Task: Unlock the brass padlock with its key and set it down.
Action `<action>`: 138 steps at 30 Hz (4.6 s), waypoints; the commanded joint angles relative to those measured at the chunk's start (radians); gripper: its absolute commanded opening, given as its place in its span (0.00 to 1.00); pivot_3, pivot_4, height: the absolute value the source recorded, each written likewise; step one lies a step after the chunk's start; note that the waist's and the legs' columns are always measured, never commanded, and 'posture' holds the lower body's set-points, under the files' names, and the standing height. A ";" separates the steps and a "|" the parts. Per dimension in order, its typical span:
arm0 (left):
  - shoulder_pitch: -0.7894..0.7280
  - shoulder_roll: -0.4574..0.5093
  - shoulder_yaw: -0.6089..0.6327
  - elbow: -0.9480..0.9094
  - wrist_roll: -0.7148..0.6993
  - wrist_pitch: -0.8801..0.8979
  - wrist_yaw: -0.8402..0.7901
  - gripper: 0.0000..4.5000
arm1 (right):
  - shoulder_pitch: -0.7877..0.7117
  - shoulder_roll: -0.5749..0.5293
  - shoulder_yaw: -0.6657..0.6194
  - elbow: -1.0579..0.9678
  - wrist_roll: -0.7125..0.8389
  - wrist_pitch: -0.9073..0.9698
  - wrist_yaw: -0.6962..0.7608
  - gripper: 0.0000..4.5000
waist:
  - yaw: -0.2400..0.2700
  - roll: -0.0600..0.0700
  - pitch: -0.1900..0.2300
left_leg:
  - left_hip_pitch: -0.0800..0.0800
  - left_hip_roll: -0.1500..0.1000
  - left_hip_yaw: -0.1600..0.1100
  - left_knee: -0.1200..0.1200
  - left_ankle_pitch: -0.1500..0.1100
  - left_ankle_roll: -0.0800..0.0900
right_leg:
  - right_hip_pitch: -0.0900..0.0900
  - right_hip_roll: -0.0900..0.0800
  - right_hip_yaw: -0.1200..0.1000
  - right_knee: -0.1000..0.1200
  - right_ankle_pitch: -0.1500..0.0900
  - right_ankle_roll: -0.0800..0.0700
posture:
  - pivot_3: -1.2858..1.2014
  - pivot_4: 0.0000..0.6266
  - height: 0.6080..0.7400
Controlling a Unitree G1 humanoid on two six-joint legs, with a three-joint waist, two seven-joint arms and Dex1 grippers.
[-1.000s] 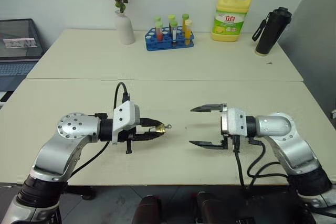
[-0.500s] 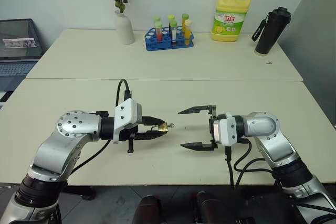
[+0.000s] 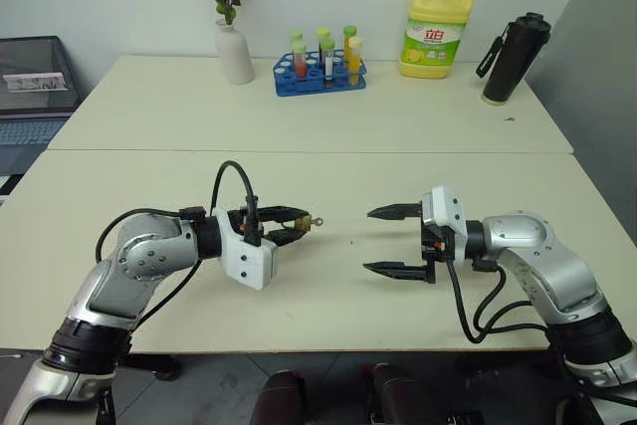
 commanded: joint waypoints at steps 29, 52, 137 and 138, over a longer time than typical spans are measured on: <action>-0.072 -0.006 -0.006 0.091 0.046 -0.267 0.263 0.21 | -0.242 0.172 -0.056 0.014 0.218 0.346 -0.120 1.00 | -0.005 0.000 0.000 | -0.001 0.000 0.000 0.000 0.000 0.000 | 0.000 -0.001 -0.002 0.000 0.001 0.001 | 0.52 0.24 1.00; -0.071 -0.007 -0.011 0.083 0.038 -0.263 0.263 0.21 | -0.266 0.180 -0.085 0.034 0.307 0.502 -0.174 1.00 | -0.005 0.000 0.000 | -0.001 0.000 0.000 0.000 0.000 0.000 | 0.000 -0.001 -0.002 0.002 0.001 0.001 | 0.52 0.24 1.00; -0.085 -0.005 -0.053 0.081 0.041 -0.269 0.287 0.21 | -0.199 0.147 -0.079 0.009 0.307 0.519 -0.116 0.86 | -0.006 0.000 0.000 | -0.003 0.001 0.000 -0.001 0.000 0.000 | -0.003 0.000 -0.002 0.000 0.000 0.002 | 0.52 0.24 1.00; -0.087 -0.006 -0.054 0.082 0.040 -0.268 0.286 0.21 | -0.207 0.159 -0.084 0.014 0.315 0.529 -0.127 0.86 | -0.006 0.000 0.000 | -0.003 0.000 0.000 -0.001 0.000 0.000 | -0.003 -0.001 -0.002 0.000 0.001 0.001 | 0.52 0.24 1.00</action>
